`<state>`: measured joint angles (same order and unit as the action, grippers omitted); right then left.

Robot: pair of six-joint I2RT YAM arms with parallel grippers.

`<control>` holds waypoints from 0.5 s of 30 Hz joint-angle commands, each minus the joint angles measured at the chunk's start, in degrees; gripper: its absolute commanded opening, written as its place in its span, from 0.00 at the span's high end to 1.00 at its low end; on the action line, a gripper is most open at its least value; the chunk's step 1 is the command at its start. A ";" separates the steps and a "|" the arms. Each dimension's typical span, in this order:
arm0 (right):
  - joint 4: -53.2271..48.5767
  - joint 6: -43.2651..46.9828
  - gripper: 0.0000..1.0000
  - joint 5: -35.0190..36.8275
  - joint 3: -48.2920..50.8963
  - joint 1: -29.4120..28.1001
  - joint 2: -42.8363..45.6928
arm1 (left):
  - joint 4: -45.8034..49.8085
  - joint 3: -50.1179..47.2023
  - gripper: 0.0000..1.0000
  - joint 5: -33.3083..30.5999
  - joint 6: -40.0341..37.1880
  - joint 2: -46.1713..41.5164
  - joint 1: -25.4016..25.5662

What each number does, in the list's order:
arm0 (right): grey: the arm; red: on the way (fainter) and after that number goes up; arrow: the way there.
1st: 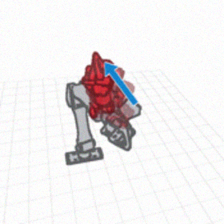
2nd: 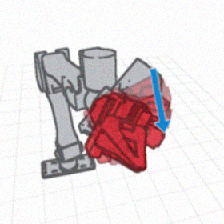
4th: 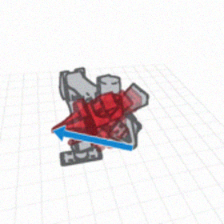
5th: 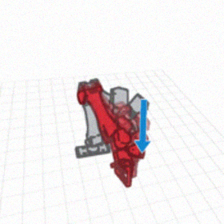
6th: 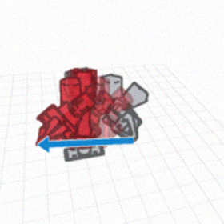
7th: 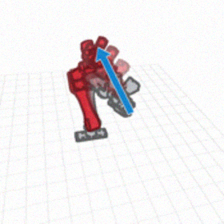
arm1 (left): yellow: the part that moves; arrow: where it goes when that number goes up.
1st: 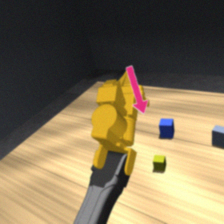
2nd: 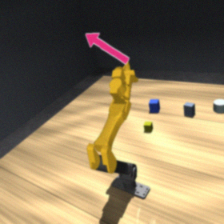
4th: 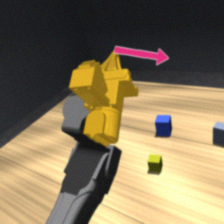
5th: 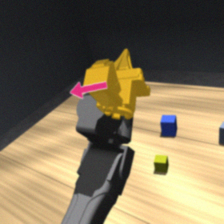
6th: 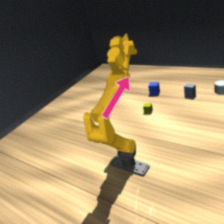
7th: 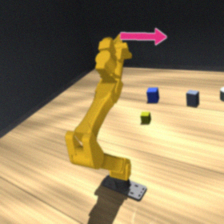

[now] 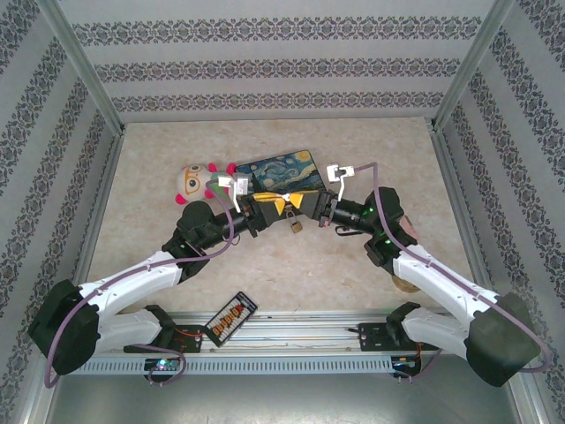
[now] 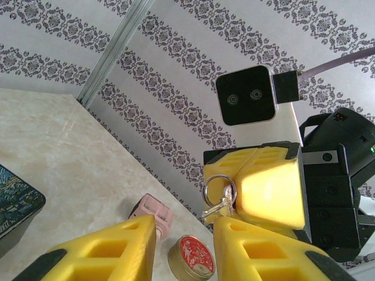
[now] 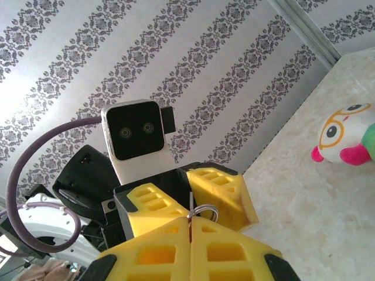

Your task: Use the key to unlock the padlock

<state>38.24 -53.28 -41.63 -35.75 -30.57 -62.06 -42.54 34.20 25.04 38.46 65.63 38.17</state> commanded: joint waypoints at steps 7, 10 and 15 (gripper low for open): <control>2.10 -0.25 1.00 -0.47 -1.69 -0.96 -1.00 | -6.62 0.77 0.60 1.85 0.30 -0.60 -0.56; 2.10 -0.18 1.00 -0.22 -1.69 -0.90 -0.97 | -7.20 0.52 0.53 2.10 0.39 -1.13 -0.56; 2.10 -0.20 1.00 -0.21 -1.87 -0.90 -1.30 | -7.24 0.09 0.52 1.73 0.59 -1.91 -0.85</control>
<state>39.70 -53.71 -41.45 -36.23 -30.65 -62.48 -44.25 34.20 25.02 38.92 65.49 37.74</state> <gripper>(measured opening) 0.057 0.482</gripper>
